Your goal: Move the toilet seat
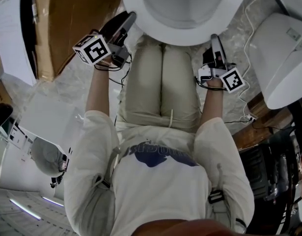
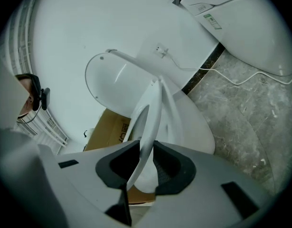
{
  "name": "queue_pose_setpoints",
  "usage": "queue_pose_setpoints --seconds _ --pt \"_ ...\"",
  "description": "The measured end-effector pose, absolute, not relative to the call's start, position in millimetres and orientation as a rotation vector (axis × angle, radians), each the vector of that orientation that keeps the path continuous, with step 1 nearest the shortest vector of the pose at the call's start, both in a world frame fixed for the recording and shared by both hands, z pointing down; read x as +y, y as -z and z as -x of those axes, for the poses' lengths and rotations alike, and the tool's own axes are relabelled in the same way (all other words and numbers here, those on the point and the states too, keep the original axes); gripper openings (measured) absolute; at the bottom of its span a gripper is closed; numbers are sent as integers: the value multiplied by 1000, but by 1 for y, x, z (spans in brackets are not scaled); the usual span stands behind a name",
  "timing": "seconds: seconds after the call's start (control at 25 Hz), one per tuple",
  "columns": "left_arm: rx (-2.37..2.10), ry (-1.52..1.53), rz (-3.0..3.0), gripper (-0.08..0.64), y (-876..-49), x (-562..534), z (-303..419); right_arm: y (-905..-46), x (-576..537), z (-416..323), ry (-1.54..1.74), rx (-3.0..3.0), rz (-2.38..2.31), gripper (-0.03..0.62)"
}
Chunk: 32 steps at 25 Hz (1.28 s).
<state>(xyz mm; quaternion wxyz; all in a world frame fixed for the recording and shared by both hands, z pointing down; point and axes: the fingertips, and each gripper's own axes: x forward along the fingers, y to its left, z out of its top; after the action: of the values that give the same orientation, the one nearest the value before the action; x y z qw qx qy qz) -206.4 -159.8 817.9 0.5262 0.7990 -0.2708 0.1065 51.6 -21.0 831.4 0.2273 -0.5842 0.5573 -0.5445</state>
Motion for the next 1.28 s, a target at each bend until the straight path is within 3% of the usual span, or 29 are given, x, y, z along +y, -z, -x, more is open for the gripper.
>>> queue_pose_setpoints --seconds 0.52,0.84,1.28 --pt "-607 -191 -1828 139 -617 -226 133 -664 -76 -115 1591 1310 1541 141" --pt "-724 -212 -1708 141 -563 -276 89 -617 -124 -154 1807 1330 1403 172" --pt "-919 -4 -1589 143 -515 -365 26 -576 -191 -215 1874 1297 1134 199"
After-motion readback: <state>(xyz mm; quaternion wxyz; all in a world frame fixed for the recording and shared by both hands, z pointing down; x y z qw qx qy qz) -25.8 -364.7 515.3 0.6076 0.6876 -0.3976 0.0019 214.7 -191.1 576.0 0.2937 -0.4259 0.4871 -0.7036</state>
